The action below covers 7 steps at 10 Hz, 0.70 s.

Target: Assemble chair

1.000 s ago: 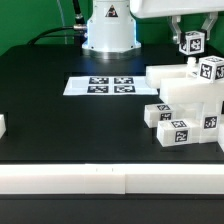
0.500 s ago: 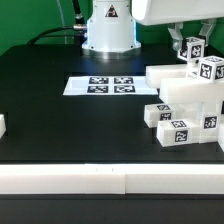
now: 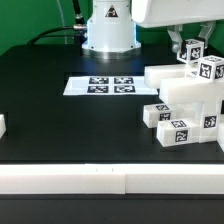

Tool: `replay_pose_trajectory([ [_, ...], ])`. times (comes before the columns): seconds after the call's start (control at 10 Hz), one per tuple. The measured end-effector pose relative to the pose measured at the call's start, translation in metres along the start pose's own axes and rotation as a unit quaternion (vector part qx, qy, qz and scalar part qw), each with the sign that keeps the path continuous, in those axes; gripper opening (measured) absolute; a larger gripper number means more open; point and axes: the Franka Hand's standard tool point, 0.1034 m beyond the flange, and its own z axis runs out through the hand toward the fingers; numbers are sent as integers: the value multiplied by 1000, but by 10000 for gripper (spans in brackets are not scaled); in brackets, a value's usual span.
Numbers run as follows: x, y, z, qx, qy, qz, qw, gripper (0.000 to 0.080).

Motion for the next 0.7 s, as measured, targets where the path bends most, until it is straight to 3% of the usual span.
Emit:
replay_pose_trajectory([
  [0.7,5,5,0,-8,22,1,1000,287],
])
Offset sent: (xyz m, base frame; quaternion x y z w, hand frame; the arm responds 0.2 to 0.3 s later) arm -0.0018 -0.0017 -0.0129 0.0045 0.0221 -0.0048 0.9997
